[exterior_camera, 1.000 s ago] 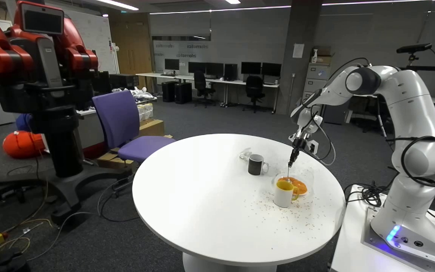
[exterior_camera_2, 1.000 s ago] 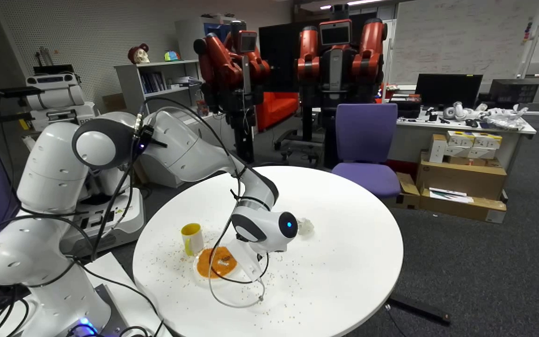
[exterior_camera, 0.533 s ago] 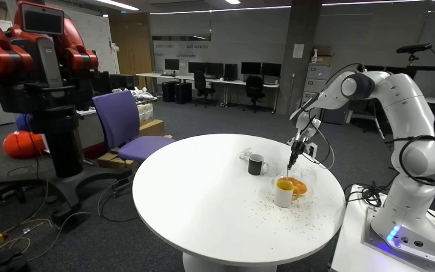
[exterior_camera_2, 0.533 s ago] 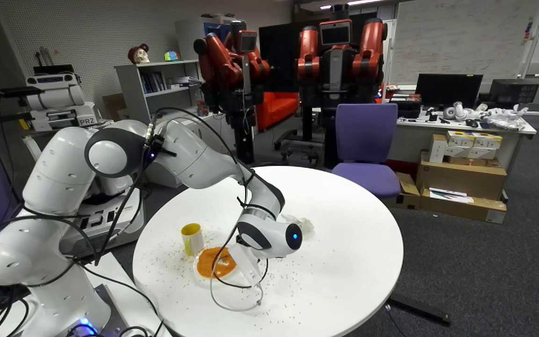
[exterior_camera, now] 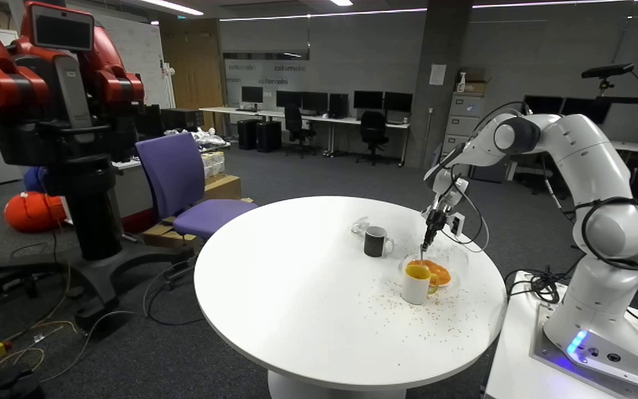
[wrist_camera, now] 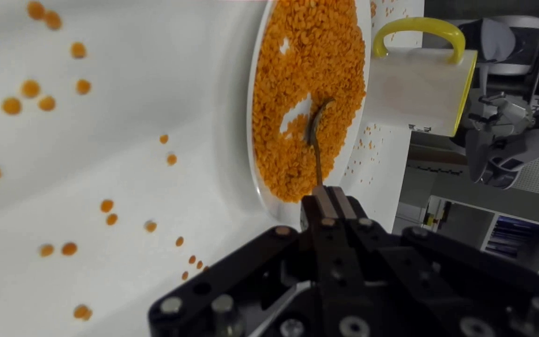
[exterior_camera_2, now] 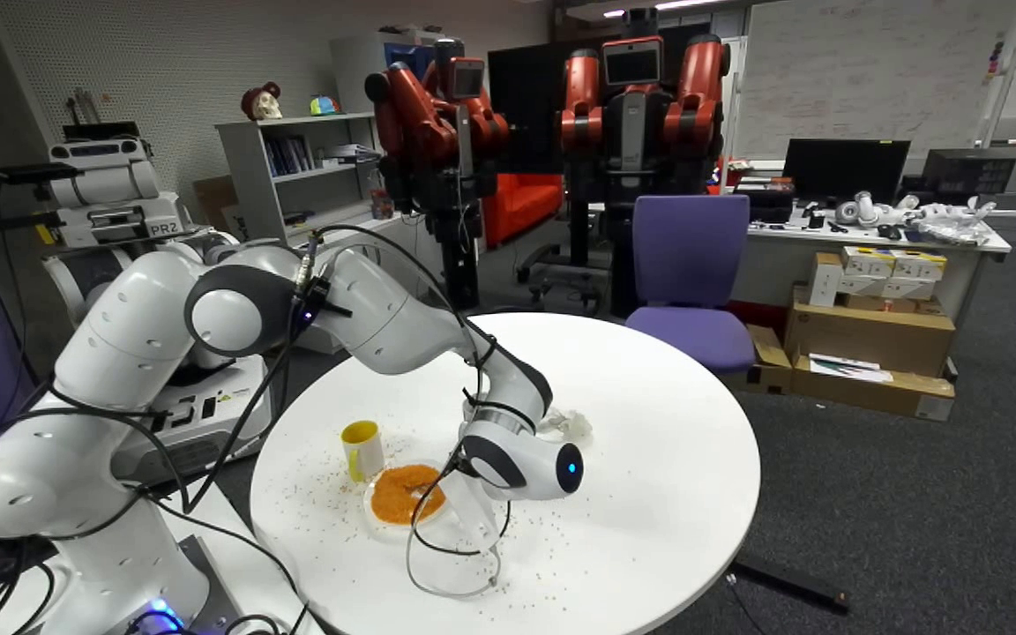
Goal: Use the spoon to scoop up the contents in the container
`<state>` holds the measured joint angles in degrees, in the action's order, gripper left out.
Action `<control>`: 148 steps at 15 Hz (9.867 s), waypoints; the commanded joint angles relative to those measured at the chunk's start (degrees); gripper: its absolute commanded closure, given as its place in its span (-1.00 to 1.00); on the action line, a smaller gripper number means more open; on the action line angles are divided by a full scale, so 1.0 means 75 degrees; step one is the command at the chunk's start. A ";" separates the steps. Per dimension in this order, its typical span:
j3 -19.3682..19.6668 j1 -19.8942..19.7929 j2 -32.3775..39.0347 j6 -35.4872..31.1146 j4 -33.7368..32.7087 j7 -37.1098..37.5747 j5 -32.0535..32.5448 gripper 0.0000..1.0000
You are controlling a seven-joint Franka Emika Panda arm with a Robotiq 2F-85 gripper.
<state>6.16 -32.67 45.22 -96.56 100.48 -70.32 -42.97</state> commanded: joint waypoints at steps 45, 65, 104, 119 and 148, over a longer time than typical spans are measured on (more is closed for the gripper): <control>-0.0119 -0.0426 0.0121 0.1949 -0.1253 -0.1188 -0.0645 0.99; -0.0049 0.0864 -0.0797 0.2388 -0.0703 -0.1011 -0.0585 0.99; -0.0182 0.2285 -0.1954 0.0740 0.0962 -0.1030 0.0712 0.99; -0.0390 0.2797 -0.2912 -0.0793 0.2006 -0.1062 0.1339 0.99; -0.0496 0.2767 -0.4924 -0.3277 0.3158 -0.1489 0.0411 -0.99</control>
<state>0.81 -10.73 12.99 -118.28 122.39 -79.86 -36.78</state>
